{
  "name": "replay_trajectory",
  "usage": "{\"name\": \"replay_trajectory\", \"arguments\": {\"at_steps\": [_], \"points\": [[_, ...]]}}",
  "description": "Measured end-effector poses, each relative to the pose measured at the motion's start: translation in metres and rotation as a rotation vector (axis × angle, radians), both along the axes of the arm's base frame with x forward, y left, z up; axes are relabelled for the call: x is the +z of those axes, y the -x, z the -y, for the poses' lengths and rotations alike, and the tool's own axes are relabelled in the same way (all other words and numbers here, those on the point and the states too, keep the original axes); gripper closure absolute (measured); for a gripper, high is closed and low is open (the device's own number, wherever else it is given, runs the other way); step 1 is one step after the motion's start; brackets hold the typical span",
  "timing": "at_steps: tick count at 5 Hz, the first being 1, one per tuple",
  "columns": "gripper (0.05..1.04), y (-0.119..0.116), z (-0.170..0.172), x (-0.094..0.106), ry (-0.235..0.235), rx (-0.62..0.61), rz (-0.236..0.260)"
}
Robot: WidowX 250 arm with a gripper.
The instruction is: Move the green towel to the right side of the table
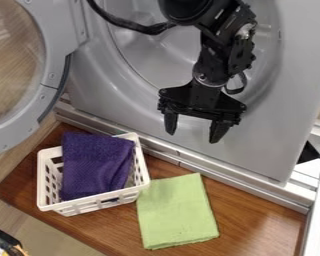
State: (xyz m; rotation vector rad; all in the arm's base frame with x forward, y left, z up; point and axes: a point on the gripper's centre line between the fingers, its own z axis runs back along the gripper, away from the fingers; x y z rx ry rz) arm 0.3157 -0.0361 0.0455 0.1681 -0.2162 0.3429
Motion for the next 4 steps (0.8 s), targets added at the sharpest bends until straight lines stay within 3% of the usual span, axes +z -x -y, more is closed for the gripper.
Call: {"name": "replay_trajectory", "arguments": {"at_steps": [1,2,4], "points": [[0.083,0.003,-0.001,-0.011,-0.007,0.006,-0.03],[0.083,0.016,0.005,-0.039,-0.033,-0.021,-0.101],[0.083,0.035,0.011,-0.062,0.002,-0.048,-0.125]]}}
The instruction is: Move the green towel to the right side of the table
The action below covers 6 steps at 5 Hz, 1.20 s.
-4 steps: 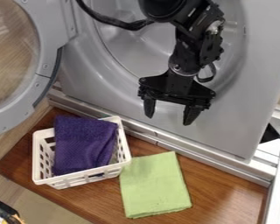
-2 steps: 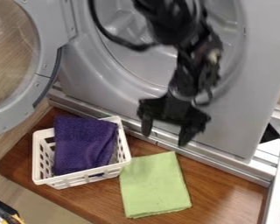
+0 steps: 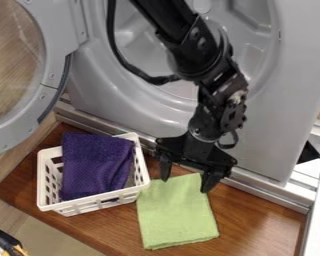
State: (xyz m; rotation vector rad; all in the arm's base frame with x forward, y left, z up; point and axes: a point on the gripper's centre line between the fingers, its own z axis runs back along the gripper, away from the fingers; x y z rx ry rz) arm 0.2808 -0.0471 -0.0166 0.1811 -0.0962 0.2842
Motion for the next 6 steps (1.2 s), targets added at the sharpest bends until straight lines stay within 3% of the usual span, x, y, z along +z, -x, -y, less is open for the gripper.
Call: {"name": "replay_trajectory", "arguments": {"at_steps": [2,4,6], "points": [[0.083,0.016,0.004,-0.026,-0.003,-0.021,-0.053],[0.083,0.028,0.006,-0.054,-0.036,-0.043,-0.092],[0.083,0.028,0.007,-0.059,-0.028,-0.045,-0.08]]}}
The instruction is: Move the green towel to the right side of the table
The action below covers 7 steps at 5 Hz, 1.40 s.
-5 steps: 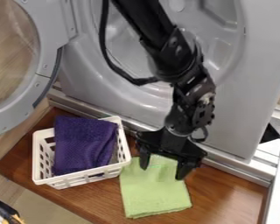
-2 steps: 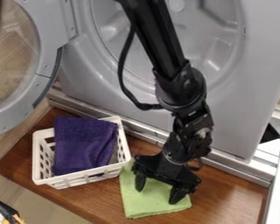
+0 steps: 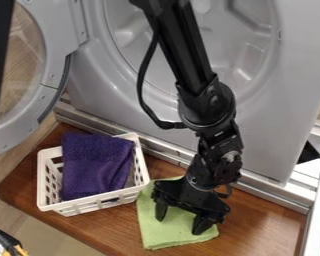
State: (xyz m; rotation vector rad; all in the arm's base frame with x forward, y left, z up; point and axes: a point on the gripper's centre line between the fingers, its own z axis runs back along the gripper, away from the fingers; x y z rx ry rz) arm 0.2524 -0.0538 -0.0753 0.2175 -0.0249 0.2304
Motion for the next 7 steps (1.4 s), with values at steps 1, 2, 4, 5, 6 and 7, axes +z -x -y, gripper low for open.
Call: {"name": "replay_trajectory", "arguments": {"at_steps": [1,2,4,5,6,7], "points": [[0.083,0.004,0.006,-0.001,0.014,-0.003,0.007],[0.083,0.005,0.015,-0.001,0.041,-0.012,0.015],[0.083,0.002,0.04,0.0,0.101,-0.046,0.022],[0.083,-0.003,0.06,0.001,0.132,-0.095,0.023],[0.083,-0.004,0.079,0.004,0.153,-0.149,0.031],[0.083,-0.006,0.093,0.002,0.169,-0.172,0.014]]}}
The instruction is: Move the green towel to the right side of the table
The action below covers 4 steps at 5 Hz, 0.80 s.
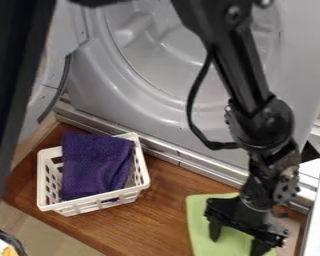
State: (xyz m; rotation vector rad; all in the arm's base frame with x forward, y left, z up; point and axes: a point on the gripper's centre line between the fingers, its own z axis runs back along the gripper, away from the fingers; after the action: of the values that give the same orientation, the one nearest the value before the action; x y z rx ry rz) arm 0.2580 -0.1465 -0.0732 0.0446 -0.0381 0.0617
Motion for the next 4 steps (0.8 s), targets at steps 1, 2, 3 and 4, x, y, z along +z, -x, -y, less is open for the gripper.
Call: {"name": "replay_trajectory", "arguments": {"at_steps": [1,2,3,4], "points": [[0.083,-0.006,0.009,0.004,0.01,-0.03,0.02],[0.083,-0.005,0.006,0.004,-0.007,-0.025,0.015],[0.083,-0.004,0.003,0.005,-0.018,-0.024,0.013],[0.083,-0.007,0.004,0.025,0.004,-0.022,0.054]]}}
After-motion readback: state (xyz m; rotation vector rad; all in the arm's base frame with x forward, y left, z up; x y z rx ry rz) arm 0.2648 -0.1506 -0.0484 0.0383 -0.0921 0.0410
